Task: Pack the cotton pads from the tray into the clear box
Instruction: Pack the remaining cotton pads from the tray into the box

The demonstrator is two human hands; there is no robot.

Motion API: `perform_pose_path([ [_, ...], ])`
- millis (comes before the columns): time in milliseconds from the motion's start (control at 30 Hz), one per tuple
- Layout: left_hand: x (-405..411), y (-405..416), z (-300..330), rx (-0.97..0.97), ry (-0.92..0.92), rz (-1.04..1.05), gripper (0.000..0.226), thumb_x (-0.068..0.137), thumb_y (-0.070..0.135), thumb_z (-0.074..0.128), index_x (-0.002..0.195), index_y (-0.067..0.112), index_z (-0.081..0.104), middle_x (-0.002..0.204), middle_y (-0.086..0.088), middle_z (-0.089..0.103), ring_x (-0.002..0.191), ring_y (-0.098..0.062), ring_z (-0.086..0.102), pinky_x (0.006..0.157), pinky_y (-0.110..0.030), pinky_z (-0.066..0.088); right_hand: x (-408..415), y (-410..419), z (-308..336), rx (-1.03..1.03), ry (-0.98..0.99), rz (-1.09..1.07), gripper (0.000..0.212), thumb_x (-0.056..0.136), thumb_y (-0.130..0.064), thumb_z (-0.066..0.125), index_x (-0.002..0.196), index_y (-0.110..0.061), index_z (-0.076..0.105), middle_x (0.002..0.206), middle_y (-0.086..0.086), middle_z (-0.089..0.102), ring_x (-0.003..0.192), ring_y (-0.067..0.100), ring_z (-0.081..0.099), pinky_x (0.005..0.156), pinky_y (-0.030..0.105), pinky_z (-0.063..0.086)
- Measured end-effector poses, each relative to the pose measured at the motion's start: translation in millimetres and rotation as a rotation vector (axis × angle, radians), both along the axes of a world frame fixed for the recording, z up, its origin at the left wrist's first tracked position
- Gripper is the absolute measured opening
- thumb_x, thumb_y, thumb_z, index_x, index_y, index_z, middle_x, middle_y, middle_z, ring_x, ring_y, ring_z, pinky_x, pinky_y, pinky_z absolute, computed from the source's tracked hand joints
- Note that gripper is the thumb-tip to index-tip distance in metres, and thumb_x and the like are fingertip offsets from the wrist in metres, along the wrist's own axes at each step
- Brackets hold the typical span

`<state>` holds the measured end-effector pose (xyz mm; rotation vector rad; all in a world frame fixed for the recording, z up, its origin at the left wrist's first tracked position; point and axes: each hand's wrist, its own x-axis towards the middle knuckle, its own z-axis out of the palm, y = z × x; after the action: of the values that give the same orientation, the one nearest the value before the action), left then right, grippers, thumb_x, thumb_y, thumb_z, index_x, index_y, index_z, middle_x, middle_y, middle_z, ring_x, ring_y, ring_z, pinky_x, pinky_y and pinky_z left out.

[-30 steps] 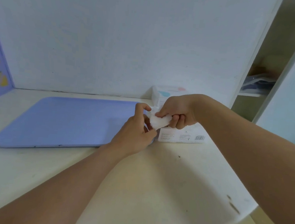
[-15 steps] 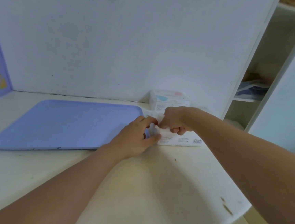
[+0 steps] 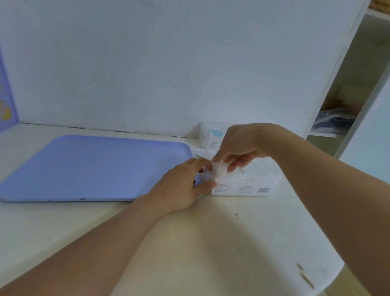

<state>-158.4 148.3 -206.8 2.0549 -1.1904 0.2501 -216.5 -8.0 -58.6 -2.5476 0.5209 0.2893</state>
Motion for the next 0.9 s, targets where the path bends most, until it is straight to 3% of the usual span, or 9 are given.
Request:
perform_pose_path([
  [200,-2,0,1,0.009,0.005,-0.002,0.044,0.094,0.052,0.06,0.133,0.031,0.052,0.107,0.019,0.056,0.079,0.003,0.057,0.067,-0.011,0.04,-1,4,-15,-0.066,-0.063,-0.044,0.024,0.081,-0.011,0.084,0.097,0.003,0.075,0.074,0.009,0.076,0.062,0.014,0.067,0.053,0.017,0.051],
  [333,-4,2,3,0.017,0.024,0.016,0.041,0.094,0.053,0.06,0.129,0.035,0.049,0.11,0.013,0.062,0.078,-0.006,0.061,0.072,-0.027,0.051,0,19,-26,-0.353,-0.011,0.036,0.006,0.082,-0.007,0.071,0.085,-0.005,0.075,0.072,0.008,0.063,0.065,0.019,0.054,0.064,0.024,0.046],
  [433,-8,4,7,0.024,0.039,-0.005,0.038,0.095,0.052,0.06,0.127,0.039,0.045,0.116,0.014,0.059,0.079,-0.011,0.062,0.077,-0.037,0.055,-2,29,-33,-0.532,0.026,0.091,0.012,0.083,-0.005,0.063,0.072,-0.009,0.064,0.065,0.006,0.056,0.061,0.02,0.052,0.061,0.023,0.044],
  [533,-9,5,8,0.019,0.074,-0.005,0.04,0.094,0.052,0.06,0.129,0.036,0.047,0.118,0.015,0.057,0.084,-0.009,0.063,0.08,-0.036,0.055,-10,15,-20,-0.22,-0.047,0.024,0.011,0.086,-0.01,0.07,0.079,-0.003,0.073,0.067,0.002,0.069,0.052,0.015,0.055,0.05,0.02,0.043],
  [600,-10,6,7,-0.039,0.168,-0.017,0.043,0.094,0.053,0.06,0.131,0.039,0.044,0.121,0.015,0.056,0.091,-0.007,0.063,0.081,-0.03,0.055,-19,-11,-9,-0.001,-0.316,-0.166,0.016,0.09,-0.019,0.071,0.088,-0.004,0.076,0.075,0.002,0.078,0.05,0.011,0.063,0.045,0.017,0.047],
  [667,-9,2,11,-0.149,0.334,0.019,0.052,0.094,0.054,0.059,0.139,0.037,0.04,0.129,0.012,0.052,0.107,-0.011,0.061,0.085,-0.027,0.051,-29,-52,-9,0.014,-0.603,-0.406,0.03,0.095,-0.028,0.064,0.099,0.0,0.074,0.091,0.011,0.078,0.072,0.02,0.072,0.06,0.028,0.056],
  [733,1,-3,16,-0.225,0.537,0.12,0.06,0.096,0.057,0.052,0.148,0.032,0.034,0.139,0.007,0.049,0.122,-0.019,0.055,0.093,-0.029,0.048,-40,-82,-27,0.015,-0.592,-0.535,0.051,0.102,-0.04,0.051,0.123,0.004,0.064,0.123,0.018,0.068,0.108,0.033,0.065,0.09,0.04,0.051],
  [800,11,-22,25,-0.225,0.715,0.177,0.065,0.1,0.059,0.041,0.153,0.023,0.033,0.149,-0.001,0.047,0.134,-0.024,0.049,0.112,-0.04,0.04,-51,-103,-53,0.377,-0.475,-0.575,0.064,0.106,-0.05,0.041,0.142,0.001,0.049,0.143,0.016,0.055,0.13,0.033,0.053,0.107,0.043,0.043],
  [900,17,-49,29,-0.225,0.889,0.175,0.063,0.106,0.052,0.031,0.151,0.01,0.039,0.149,-0.008,0.051,0.135,-0.025,0.05,0.117,-0.041,0.034,-53,-106,-88,0.833,-0.462,-0.578,0.057,0.108,-0.046,0.036,0.134,0.0,0.057,0.131,0.016,0.065,0.12,0.033,0.063,0.102,0.045,0.05],
])
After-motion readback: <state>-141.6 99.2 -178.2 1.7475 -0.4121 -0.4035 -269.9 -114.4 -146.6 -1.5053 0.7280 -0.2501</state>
